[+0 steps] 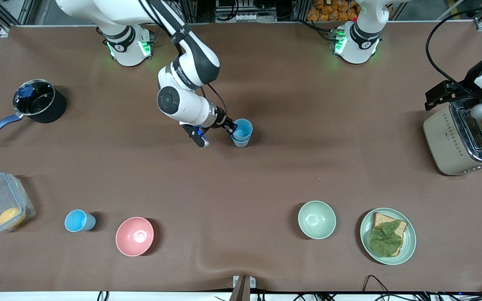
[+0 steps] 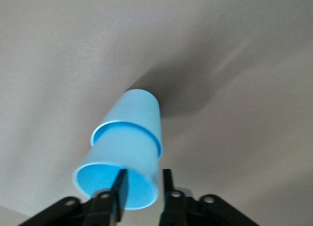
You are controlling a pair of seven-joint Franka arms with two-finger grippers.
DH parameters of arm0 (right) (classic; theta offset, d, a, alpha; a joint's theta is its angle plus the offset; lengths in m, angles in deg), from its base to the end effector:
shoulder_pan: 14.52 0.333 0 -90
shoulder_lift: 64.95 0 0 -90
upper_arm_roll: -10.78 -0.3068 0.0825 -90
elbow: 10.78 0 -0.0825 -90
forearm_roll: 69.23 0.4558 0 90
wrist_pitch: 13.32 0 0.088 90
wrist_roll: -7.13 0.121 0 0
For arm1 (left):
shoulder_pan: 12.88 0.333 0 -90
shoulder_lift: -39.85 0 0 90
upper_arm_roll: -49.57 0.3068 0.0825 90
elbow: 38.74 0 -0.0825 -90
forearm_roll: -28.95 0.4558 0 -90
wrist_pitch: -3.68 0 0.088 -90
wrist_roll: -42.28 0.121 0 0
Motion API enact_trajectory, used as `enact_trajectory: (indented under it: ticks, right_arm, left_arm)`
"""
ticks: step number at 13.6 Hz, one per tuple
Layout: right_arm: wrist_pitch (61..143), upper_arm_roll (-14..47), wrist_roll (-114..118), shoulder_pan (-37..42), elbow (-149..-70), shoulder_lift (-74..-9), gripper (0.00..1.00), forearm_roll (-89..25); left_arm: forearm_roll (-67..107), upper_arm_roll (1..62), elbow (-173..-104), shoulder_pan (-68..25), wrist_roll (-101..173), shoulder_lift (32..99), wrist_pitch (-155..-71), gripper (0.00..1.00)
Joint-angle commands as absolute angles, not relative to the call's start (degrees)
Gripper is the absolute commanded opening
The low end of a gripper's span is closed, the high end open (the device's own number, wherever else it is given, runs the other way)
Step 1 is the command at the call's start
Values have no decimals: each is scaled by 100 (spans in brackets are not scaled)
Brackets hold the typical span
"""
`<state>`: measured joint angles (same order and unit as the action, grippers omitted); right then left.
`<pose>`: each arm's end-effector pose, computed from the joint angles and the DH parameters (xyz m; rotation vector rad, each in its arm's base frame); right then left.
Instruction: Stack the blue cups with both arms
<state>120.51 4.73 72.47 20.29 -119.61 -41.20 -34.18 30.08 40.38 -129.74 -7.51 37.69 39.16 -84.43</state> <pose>0.5088 0.4585 0.2196 -2.5321 1.1675 0.5370 0.6171 -0.0393 0.5964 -3.1166 -0.0214 0.0574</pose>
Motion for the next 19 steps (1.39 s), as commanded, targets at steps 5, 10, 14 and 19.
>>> enact_trajectory:
  ticks: [5,10,14,19]
  right_arm:
    - [10317,752,6078,1337,-11792,-4674,100,-3950]
    - [8619,787,3548,-315,-11511,-5376,100,-5469]
    - [7995,779,1623,-1028,-11511,-6272,100,-6639]
    - [7694,761,124,-1707,-11310,-6925,100,-7140]
  left_arm:
    - [2921,4175,-13076,-936,3666,3695,-8351,100]
    - [2930,4166,-13067,-928,3657,3686,-8350,100]
    - [2930,4149,-13058,-901,3666,3695,-8342,100]
    - [2956,4149,-12988,-892,3674,3712,-8342,100]
